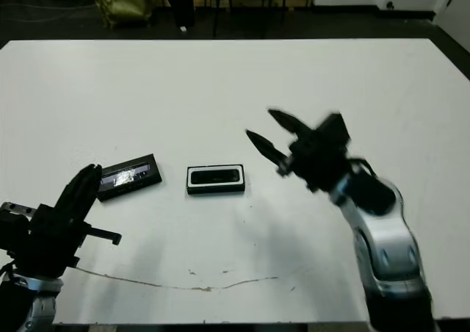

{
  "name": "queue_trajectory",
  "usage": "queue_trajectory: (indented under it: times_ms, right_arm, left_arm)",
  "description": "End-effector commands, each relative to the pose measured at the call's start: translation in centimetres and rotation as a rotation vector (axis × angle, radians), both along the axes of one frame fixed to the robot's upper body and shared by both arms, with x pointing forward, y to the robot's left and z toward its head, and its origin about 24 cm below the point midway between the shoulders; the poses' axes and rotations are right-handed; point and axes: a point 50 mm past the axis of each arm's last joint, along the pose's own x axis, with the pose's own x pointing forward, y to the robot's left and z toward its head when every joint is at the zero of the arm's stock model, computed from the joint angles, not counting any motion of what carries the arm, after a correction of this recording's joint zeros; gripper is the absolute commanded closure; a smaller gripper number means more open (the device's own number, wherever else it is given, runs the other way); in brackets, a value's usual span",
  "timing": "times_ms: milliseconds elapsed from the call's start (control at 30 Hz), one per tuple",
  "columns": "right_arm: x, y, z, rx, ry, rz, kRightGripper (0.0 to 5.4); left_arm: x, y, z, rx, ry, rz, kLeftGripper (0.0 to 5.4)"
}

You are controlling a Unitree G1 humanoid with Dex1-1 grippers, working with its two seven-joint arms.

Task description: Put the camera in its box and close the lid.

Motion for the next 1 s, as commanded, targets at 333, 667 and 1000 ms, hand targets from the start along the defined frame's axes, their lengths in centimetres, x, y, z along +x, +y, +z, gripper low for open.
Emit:
queue_trajectory:
  times_ms: [333, 667, 1000]
  right_arm:
    - [-7.3, -2.6, -1.0, 0.202, 0.134, -0.230, 5.38]
    - [-6.7, -3.2, -1.3, 0.235, 0.146, -0.216, 5.40]
    - [-6.5, -3.6, -0.9, 0.241, 0.139, -0.223, 5.40]
  left_arm:
    - [1.0, 3.2, 1.4, 0.099, -0.018, 0.040, 5.40]
    - [5.0, 7.8, 6.7, 0.354, 0.232, -0.267, 4.31]
    - [9.6, 8.1, 8.2, 0.500, 0.337, -0.661, 1.92]
